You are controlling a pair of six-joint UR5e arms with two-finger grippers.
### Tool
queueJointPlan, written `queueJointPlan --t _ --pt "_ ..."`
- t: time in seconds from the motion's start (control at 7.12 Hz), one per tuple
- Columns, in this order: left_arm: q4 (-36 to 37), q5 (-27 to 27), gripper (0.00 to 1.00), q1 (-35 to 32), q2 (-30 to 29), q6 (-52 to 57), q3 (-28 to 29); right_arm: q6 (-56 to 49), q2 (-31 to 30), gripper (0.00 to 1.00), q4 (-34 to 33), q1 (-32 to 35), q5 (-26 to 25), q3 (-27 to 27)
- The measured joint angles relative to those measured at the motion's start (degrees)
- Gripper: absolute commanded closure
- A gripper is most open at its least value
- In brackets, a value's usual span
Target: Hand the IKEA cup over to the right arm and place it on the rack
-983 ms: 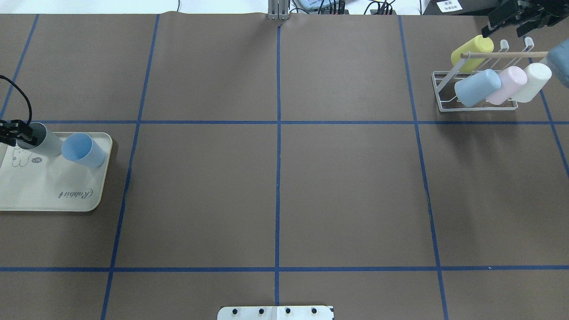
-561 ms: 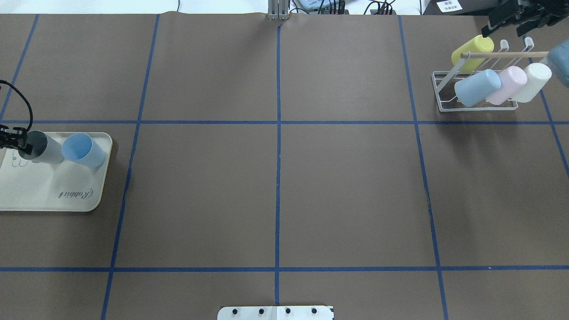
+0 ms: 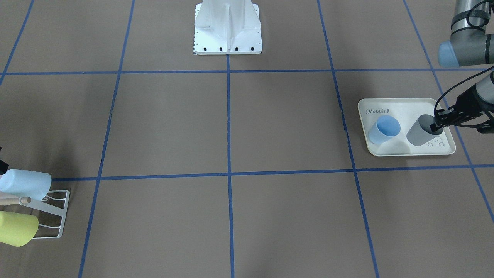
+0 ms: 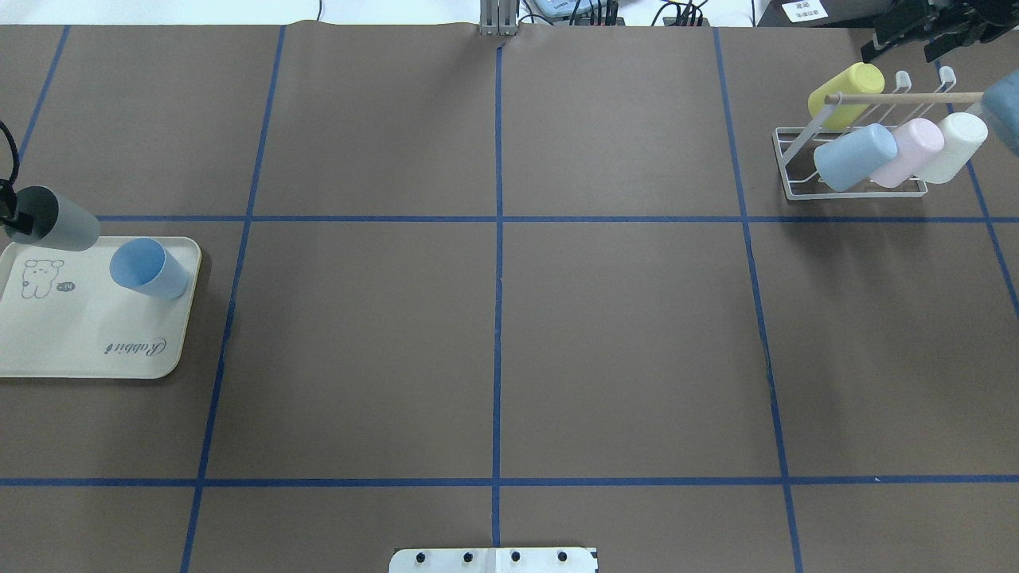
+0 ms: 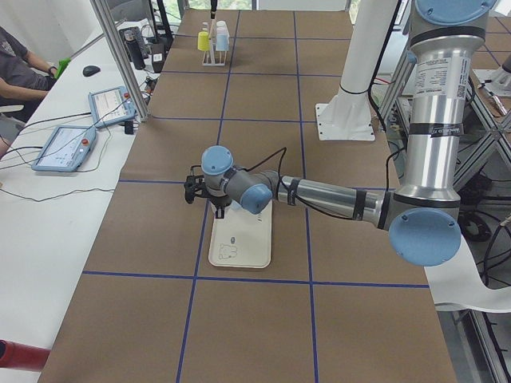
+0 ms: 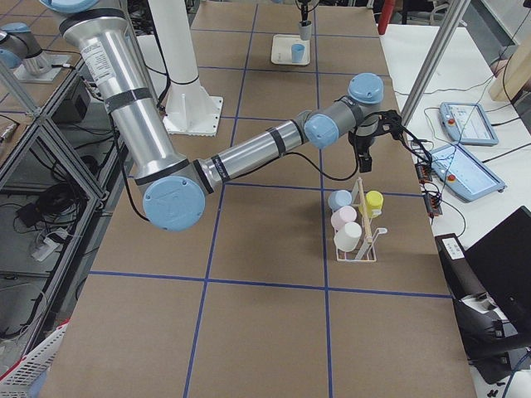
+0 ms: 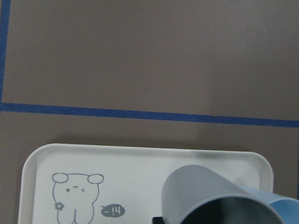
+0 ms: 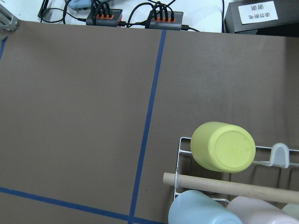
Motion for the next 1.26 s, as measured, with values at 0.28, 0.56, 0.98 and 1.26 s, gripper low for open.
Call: queueJointPlan --t 0.28,0.56,0.98,1.26 --pt "10.8 0.3 1.0 -0.5 -0.3 -3.7 -10.8 4.5 -0.8 0.02 0.2 -0.1 0.1 3.4" --pt "13.8 0.5 1.0 1.9 -4.1 -18.2 -16.6 11.3 -2.7 0.02 0.6 -1.8 0.0 8.9" --pt "12.2 2.7 1.0 14.6 -18.9 -40.8 -19.5 28.1 -2.9 0.02 3.6 -8.8 -0.7 16.7" --pt "5.5 11.0 1.0 23.5 -24.4 -50.3 -19.3 41.0 -3.1 0.02 15.8 -14.1 -2.2 16.9"
